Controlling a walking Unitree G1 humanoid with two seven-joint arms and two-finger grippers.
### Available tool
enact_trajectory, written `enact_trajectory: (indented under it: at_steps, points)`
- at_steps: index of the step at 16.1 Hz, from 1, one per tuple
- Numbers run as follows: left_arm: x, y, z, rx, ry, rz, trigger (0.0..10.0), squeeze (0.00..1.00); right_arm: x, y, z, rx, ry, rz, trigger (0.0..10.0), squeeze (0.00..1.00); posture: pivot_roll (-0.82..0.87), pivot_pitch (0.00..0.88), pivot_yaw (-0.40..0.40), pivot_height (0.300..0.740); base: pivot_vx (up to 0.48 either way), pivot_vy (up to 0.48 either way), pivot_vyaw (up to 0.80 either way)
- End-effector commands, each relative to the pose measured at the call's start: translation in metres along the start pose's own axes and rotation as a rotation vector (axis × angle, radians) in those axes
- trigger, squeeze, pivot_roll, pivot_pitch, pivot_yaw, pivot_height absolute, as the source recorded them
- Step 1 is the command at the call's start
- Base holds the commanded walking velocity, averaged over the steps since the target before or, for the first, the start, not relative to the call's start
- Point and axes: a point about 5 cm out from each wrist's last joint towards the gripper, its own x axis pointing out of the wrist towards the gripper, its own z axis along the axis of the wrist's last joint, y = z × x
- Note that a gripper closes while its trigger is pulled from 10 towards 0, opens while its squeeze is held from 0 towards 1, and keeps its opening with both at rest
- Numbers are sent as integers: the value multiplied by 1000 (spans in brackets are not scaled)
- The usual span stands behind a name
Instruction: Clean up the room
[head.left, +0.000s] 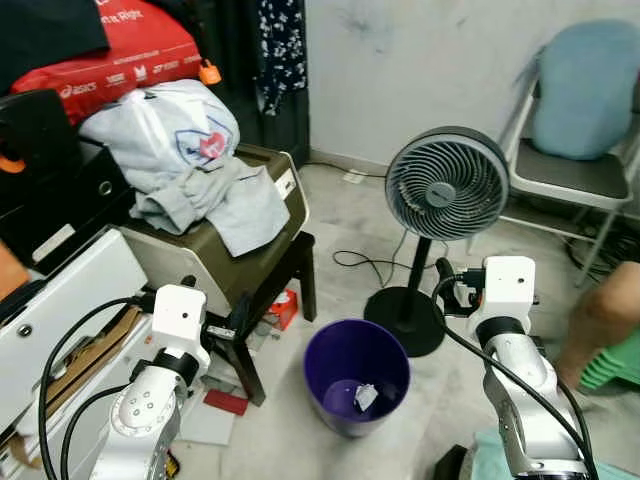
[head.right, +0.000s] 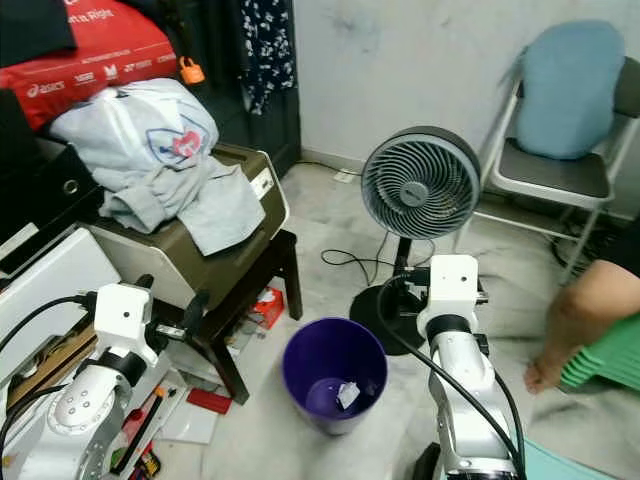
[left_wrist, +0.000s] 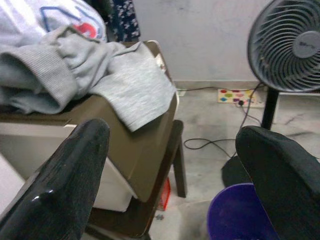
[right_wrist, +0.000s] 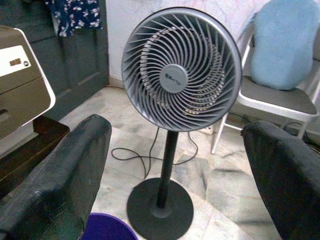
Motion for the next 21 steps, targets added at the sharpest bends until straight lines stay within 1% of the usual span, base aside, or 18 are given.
enact_trajectory:
  at_steps: [1, 4, 5, 6, 8, 12, 13, 15, 17, 21]
  points:
    - [-1, -1, 3, -1, -8, -13, 10000, 0, 1, 1, 3, 11, -3, 1, 10000, 0, -127, 71, 42, 740, 0, 0, 0]
    - [1, -6, 3, -2, -6, -29, 10000, 0, -2, 1, 1, -9, 3, -2, 10000, 0, -129, 79, 41, 740, 0, 0, 0]
    - [0, -7, 3, -5, -3, -35, 10000, 0, -2, 1, 1, -25, 4, -5, 10000, 0, -129, 80, 43, 740, 0, 0, 0]
    - [0, -9, 3, -8, -1, -46, 10000, 0, -2, 1, 1, -60, 7, -5, 10000, 0, -131, 83, 45, 740, 0, 0, 0]
    - [0, -14, 3, -15, -3, -70, 10000, 0, -3, 2, -1, -63, 8, -7, 10000, 0, -135, 90, 48, 740, 0, 0, 0]
    - [2, -21, 5, -20, -9, -116, 10000, 0, -5, 5, -3, -85, 16, -4, 10000, 0, -141, 92, 47, 740, 0, 0, 777]
    - [2, -22, 5, -16, -12, -118, 10000, 0, -5, 5, -3, -75, 18, -4, 10000, 0, -143, 92, 46, 740, 0, 0, 800]
    - [1, -21, 6, -19, -20, -99, 10000, 0, -5, 6, 0, -85, 12, -1, 10000, 0, -143, 92, 44, 740, 0, 0, 800]
    - [2, -20, 7, -11, -24, -88, 10000, 0, -4, 7, -1, -67, 17, -2, 10000, 0, -142, 93, 42, 740, 0, 0, 800]
    - [3, -20, 7, -5, -23, -89, 10000, 0, -1, 7, 1, -60, 13, -2, 10000, 0, -138, 97, 37, 740, 0, 0, 800]
